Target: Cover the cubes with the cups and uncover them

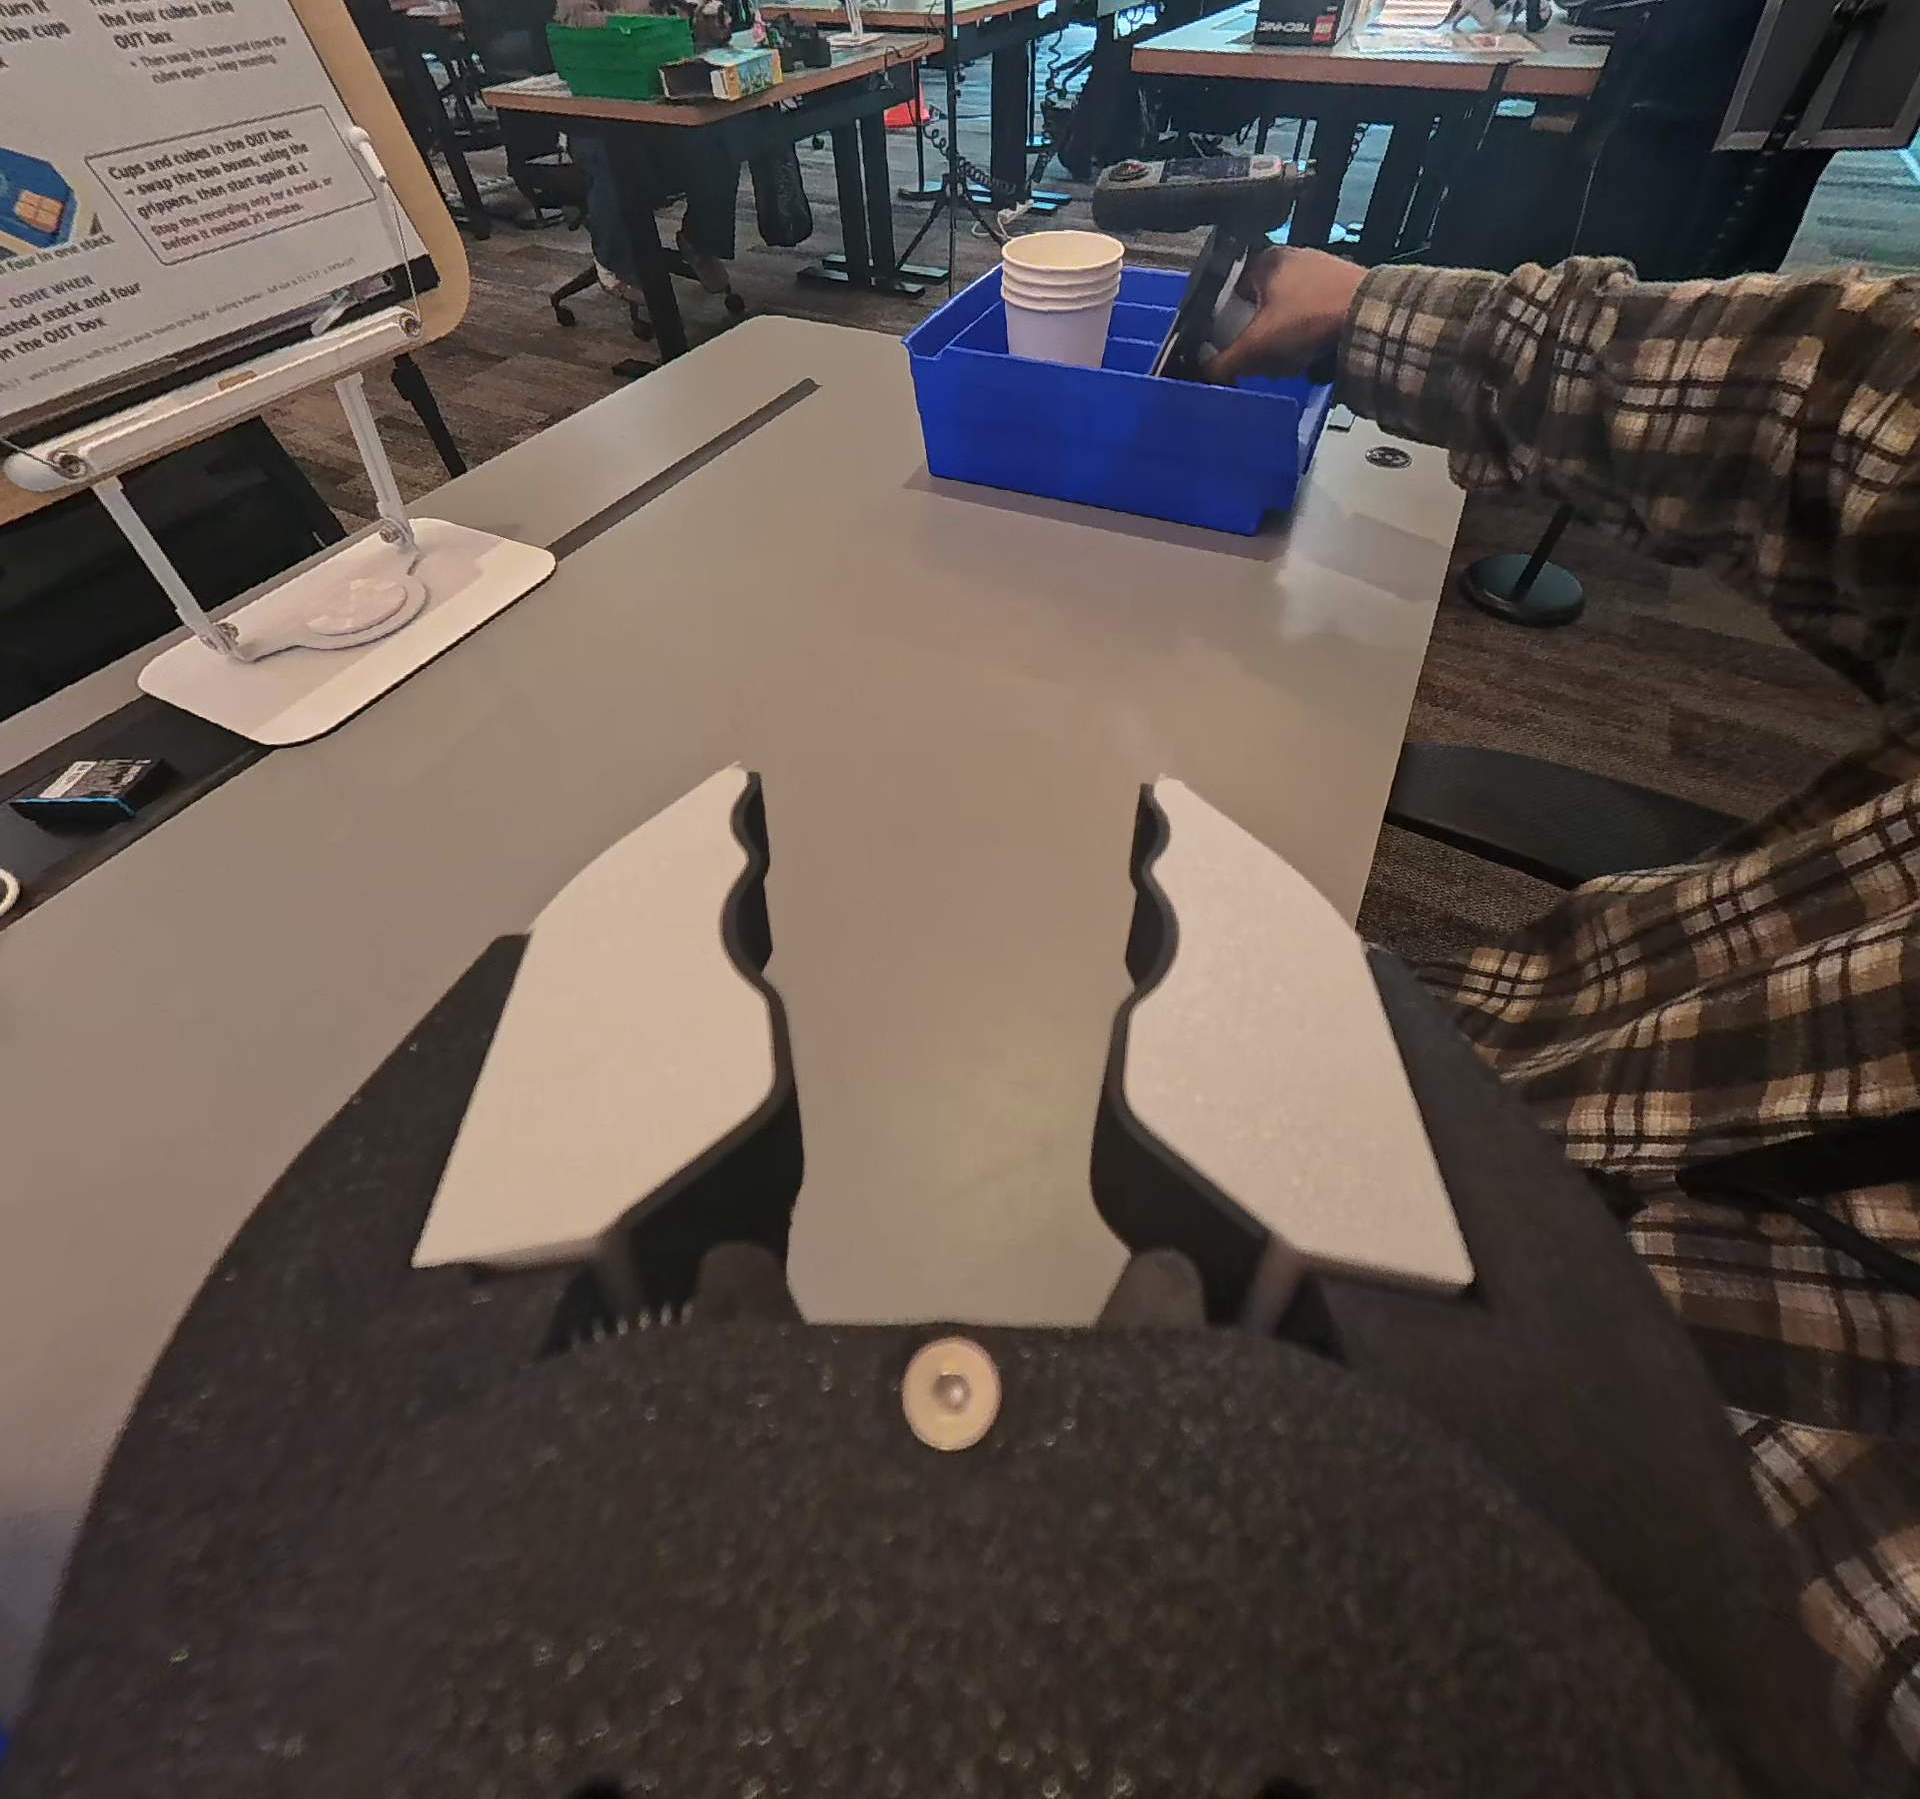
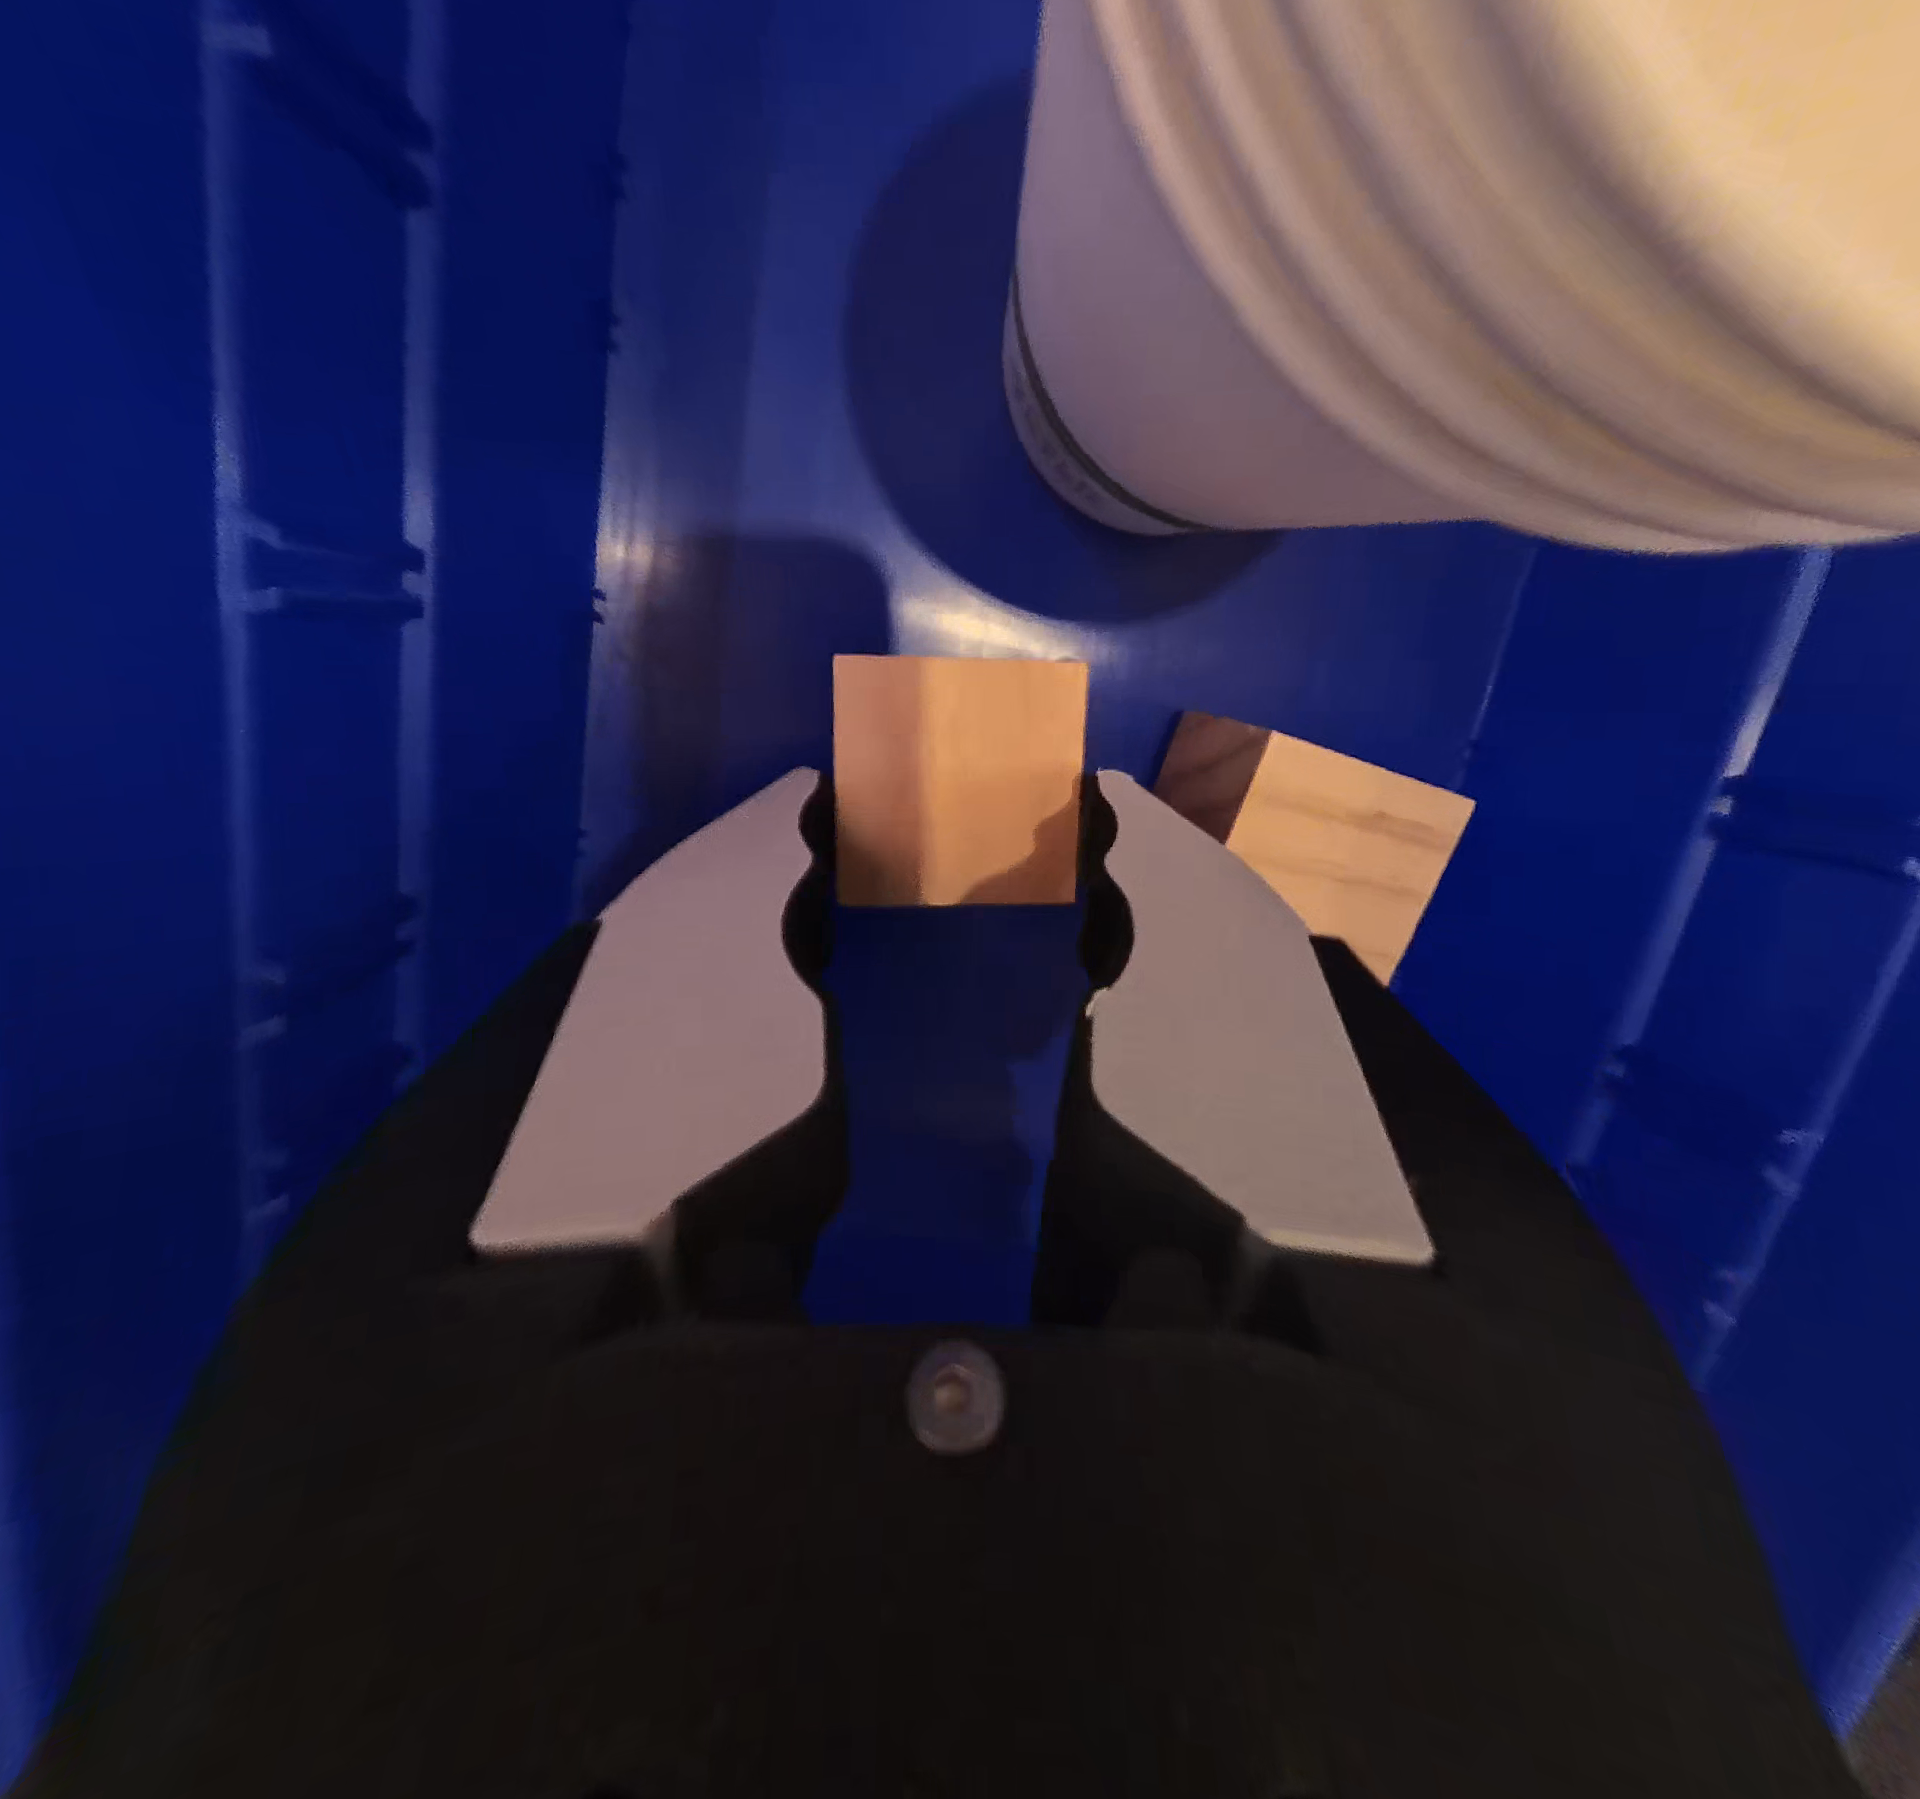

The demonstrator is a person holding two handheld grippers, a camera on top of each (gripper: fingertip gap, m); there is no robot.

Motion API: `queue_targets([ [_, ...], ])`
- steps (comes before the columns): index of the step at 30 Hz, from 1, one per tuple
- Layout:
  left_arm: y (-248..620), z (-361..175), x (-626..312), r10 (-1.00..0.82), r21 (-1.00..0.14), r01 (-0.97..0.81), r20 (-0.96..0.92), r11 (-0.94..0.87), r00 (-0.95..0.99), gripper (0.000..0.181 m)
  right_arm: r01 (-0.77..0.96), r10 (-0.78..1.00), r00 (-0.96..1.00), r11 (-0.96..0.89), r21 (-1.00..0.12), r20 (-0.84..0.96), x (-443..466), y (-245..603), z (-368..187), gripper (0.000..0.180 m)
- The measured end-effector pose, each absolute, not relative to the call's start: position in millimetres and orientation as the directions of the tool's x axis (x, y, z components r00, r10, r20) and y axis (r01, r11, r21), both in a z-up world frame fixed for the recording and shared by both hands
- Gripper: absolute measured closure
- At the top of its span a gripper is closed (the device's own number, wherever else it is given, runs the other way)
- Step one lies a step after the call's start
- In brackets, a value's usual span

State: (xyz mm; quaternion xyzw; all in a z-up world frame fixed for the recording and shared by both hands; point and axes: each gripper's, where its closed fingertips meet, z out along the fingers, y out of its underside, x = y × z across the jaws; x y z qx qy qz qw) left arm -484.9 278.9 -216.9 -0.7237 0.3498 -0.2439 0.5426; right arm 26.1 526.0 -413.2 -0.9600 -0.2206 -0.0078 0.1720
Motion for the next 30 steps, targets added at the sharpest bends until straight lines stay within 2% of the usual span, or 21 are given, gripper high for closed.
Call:
queue_targets([
  [9,277.6,-217.3,-484.5,-0.774,-0.954,-0.250,-0.031,-0.167,0.632,0.114,0.297,0.293,0.954,-0.894,-0.336,0.064,25.4,523.4,-414.2,0.135],
  [11,277.0,-215.9,-485.7,-0.773,-0.955,-0.246,-0.031,-0.164,0.634,0.114,0.281,0.280,0.959,-0.895,-0.347,0.053,24.8,524.2,-411.3,0.112],
  [14,276.6,-213.9,-487.4,-0.770,-0.958,-0.239,-0.030,-0.160,0.637,0.114,0.285,0.294,0.955,-0.890,-0.356,0.030,23.3,520.1,-396.3,0.090],
  [19,276.5,-212.8,-488.8,-0.768,-0.958,-0.237,-0.031,-0.159,0.640,0.114,0.300,0.310,0.950,-0.892,-0.337,0.023,28.7,503.6,-346.2,0.074],
  [21,276.4,-212.2,-489.9,-0.765,-0.958,-0.238,-0.033,-0.158,0.643,0.114,0.305,0.315,0.948,-0.872,-0.383,0.037,26.1,502.5,-312.5,0.068],
  [26,276.3,-206.1,-499.6,-0.747,-0.962,-0.226,-0.039,-0.151,0.664,0.114,0.353,0.370,0.924,-0.740,-0.573,0.092,-22.3,509.1,-223.0,0.068],
  [30,273.4,-194.9,-516.8,-0.716,-0.973,-0.187,-0.033,-0.137,0.697,0.114,0.521,0.583,0.800,-0.559,-0.645,0.141,-134.8,503.3,-209.5,0.071],
])
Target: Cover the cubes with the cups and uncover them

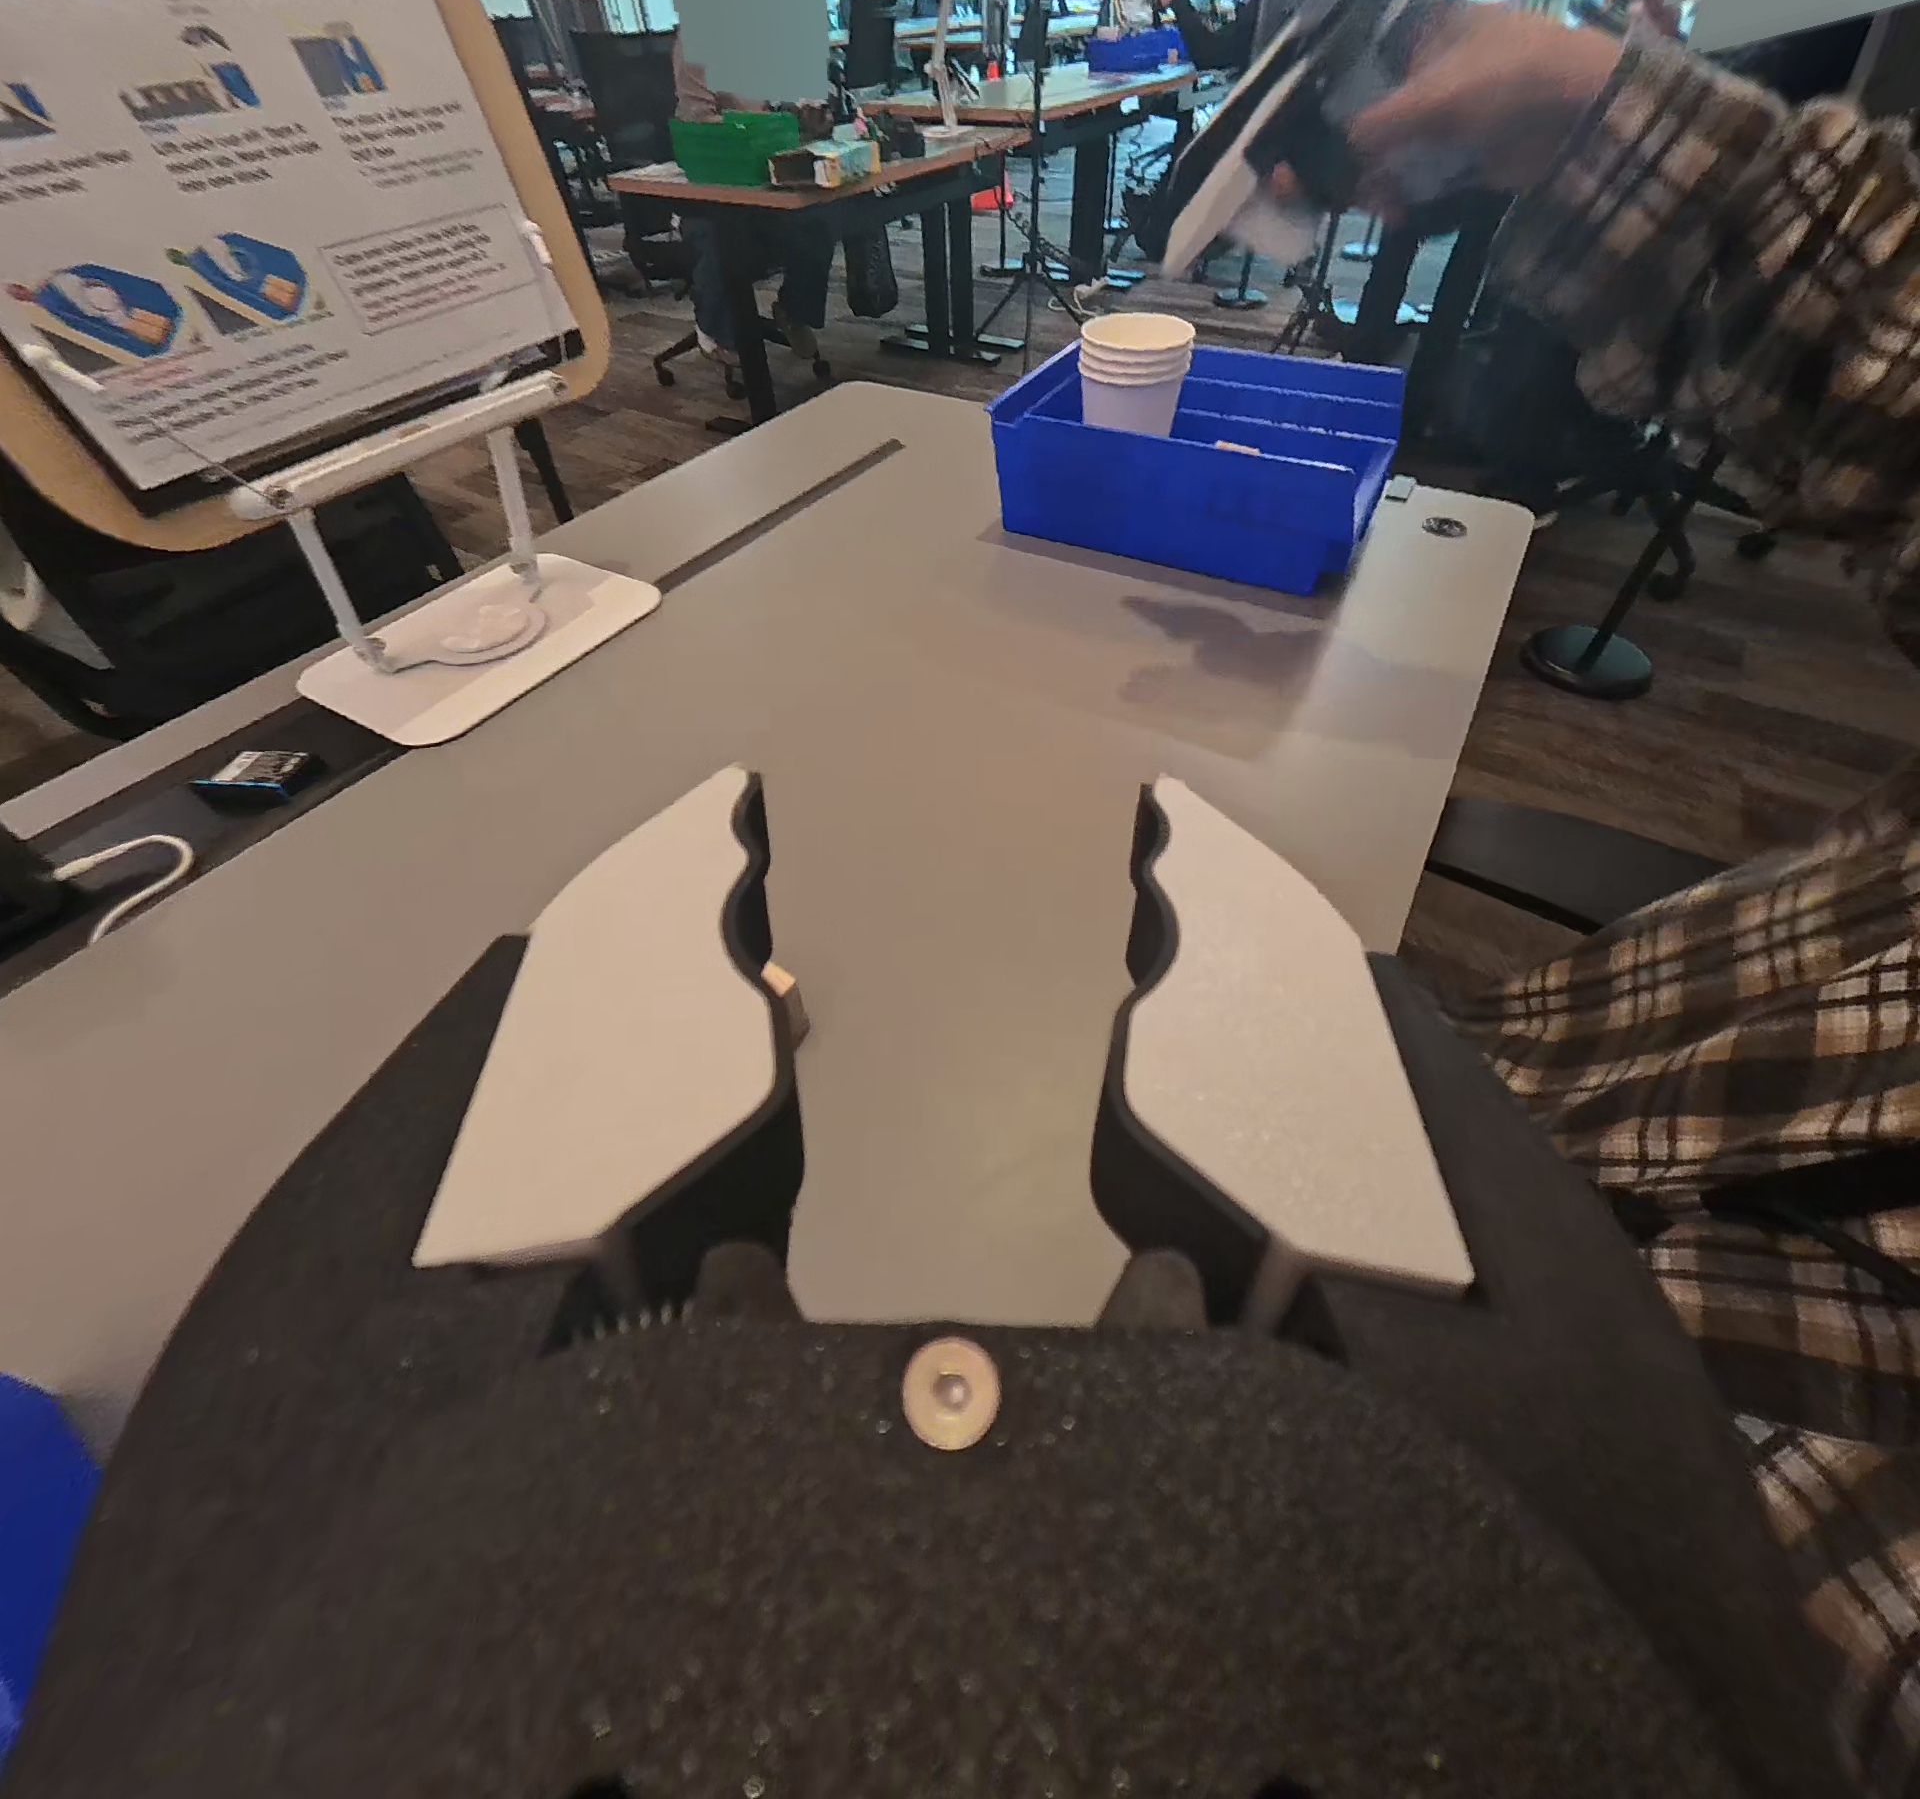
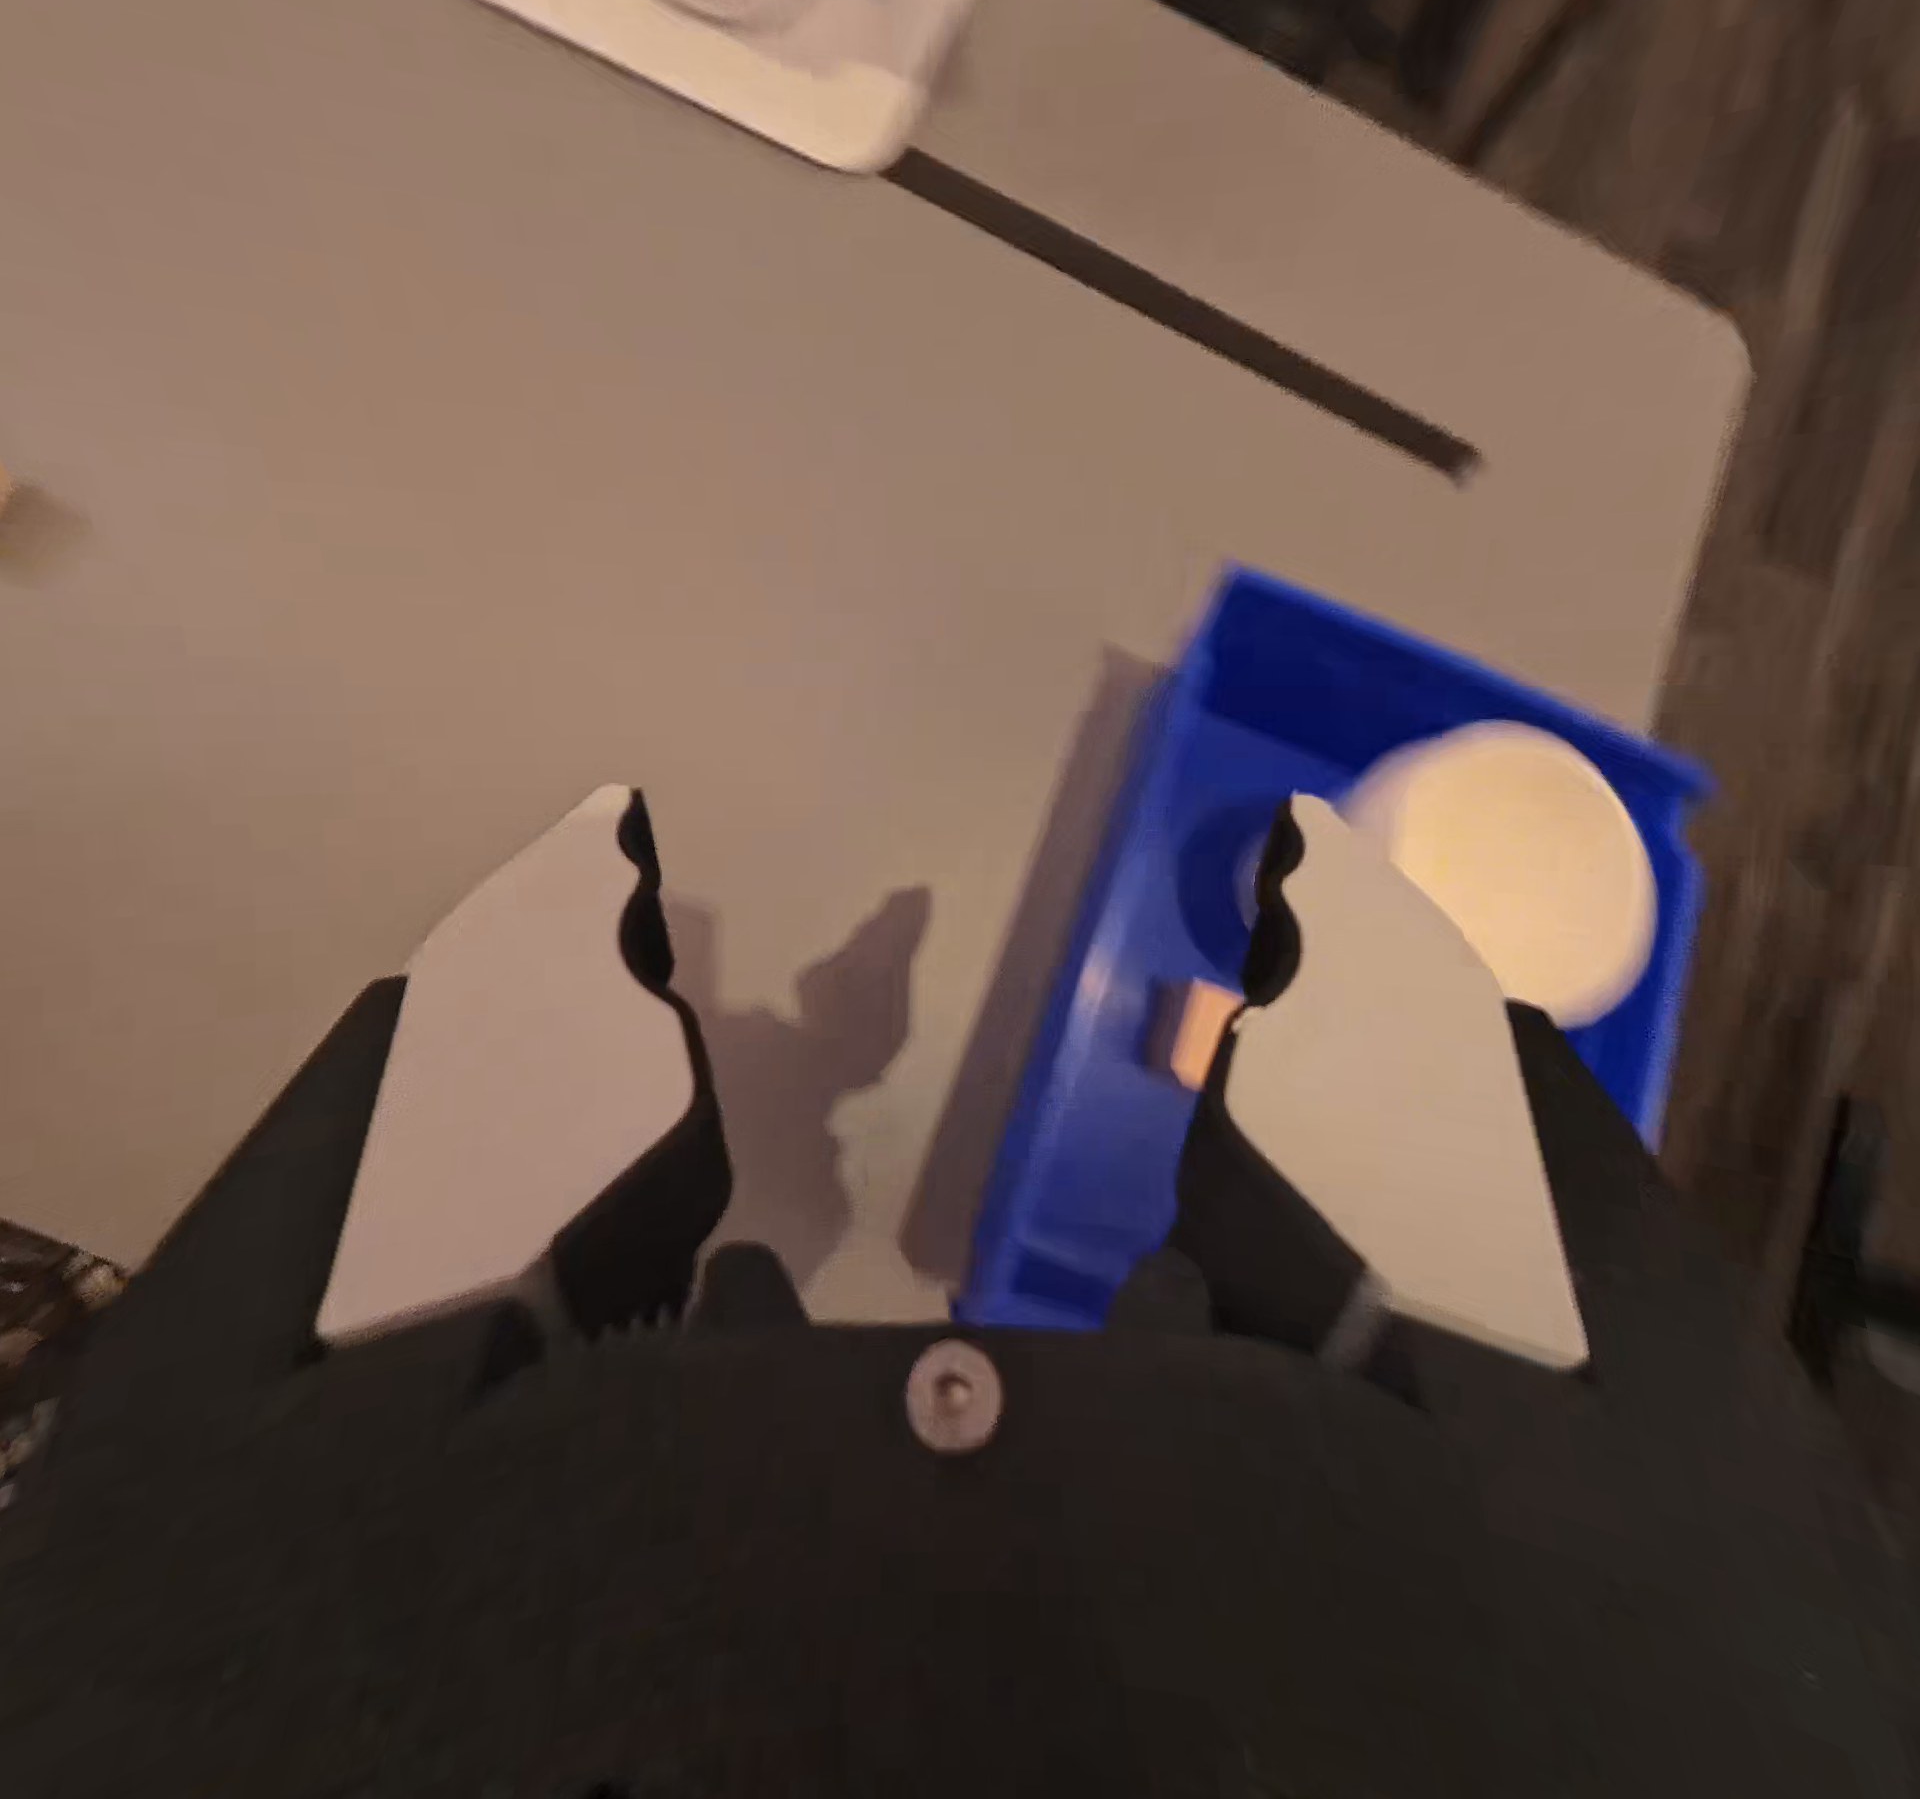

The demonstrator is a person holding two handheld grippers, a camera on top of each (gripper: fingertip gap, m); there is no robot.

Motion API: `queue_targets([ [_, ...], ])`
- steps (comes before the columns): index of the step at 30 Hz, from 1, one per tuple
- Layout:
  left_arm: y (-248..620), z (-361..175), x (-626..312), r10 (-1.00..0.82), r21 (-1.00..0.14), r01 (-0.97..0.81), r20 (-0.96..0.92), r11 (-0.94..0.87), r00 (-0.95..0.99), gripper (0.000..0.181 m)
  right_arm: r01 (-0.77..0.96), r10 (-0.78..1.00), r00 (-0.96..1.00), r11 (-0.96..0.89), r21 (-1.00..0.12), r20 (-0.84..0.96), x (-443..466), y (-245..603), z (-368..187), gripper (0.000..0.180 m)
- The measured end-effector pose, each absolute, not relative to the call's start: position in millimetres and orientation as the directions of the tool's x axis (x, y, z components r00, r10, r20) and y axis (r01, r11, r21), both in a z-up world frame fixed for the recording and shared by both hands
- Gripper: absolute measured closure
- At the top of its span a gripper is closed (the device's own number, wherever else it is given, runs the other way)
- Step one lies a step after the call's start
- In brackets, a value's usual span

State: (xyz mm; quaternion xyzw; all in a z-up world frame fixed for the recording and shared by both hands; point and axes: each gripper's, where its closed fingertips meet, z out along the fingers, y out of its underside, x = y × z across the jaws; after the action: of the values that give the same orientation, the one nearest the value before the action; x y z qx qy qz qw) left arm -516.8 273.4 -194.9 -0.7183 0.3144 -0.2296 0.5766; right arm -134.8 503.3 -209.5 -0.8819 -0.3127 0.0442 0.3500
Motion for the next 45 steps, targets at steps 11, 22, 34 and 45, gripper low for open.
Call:
queue_targets([
  [11,264.4,-178.0,-553.5,-0.657,-0.986,-0.135,-0.040,-0.095,0.753,0.115,0.745,0.985,0.033,0.090,-0.661,0.171,-467.8,431.0,-330.7,0.091],
  [22,262.6,-176.1,-559.7,-0.658,-0.989,-0.123,-0.035,-0.087,0.752,0.115,0.829,0.986,-0.122,0.163,-0.536,0.111,-537.8,407.4,-408.8,0.105],
  [34,260.9,-180.2,-544.7,-0.677,-0.983,-0.161,-0.062,-0.085,0.734,0.115,0.818,0.990,-0.001,0.082,-0.570,0.141,-497.1,416.9,-362.0,0.135],
  [45,265.8,-186.0,-531.1,-0.691,-0.979,-0.173,-0.054,-0.104,0.721,0.115,0.636,0.731,0.641,-0.333,-0.697,0.235,-167.3,486.7,-214.4,0.135],
])
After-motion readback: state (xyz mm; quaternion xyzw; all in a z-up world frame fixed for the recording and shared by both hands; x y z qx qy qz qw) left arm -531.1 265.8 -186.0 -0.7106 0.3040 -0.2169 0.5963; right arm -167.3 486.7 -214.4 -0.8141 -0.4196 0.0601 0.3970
